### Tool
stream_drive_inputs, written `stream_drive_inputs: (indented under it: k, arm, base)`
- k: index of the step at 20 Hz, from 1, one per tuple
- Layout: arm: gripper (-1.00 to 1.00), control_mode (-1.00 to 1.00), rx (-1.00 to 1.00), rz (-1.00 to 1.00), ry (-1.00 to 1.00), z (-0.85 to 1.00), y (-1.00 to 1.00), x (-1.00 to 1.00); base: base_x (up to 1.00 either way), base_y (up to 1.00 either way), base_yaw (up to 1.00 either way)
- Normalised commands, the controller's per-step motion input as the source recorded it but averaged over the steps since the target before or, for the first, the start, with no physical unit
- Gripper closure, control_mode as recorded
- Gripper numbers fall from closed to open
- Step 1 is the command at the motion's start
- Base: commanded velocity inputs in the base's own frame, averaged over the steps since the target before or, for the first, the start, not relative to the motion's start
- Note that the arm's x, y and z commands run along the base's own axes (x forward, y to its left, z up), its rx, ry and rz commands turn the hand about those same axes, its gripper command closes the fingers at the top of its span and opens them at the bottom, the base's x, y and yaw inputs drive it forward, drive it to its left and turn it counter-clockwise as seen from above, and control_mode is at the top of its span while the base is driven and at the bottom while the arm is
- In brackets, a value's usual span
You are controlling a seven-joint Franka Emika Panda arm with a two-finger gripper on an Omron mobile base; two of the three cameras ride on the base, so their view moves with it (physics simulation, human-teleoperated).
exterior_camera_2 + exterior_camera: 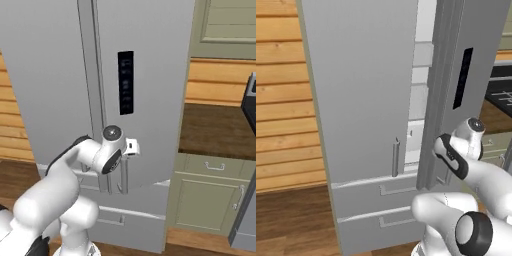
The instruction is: Take the strawberry from the fridge and place it on top of the pancake, located on the dining counter.
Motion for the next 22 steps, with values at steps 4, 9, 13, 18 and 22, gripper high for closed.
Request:
stream_drive_inputs:
  k: [4, 9, 13, 18, 22]
  arm:
    - [1.00, -1.00, 0.03, 0.00, 0.00, 0.00, -0.65, -0.29]
    - [-1.00, -1.00, 0.00, 0.02, 0.04, 0.01, -0.10, 0.01]
    - [-1.00, -1.00, -0.07, 0.00, -0.06, 0.85, 0.00, -0.40]
    - [-1.00, -1.00, -0.13, 0.00, -0.11, 0.97, 0.03, -0.71]
    - [-1.00, -1.00, -0.14, -0.03, -0.11, 0.80, 0.34, -0.99]
  base:
    - [0.00, 0.00, 0.00]
    - [0.00, 0.00, 0.00]
    - [0.00, 0.00, 0.00]
    - [0.00, 0.00, 0.00]
    - [0.00, 0.00, 0.00]
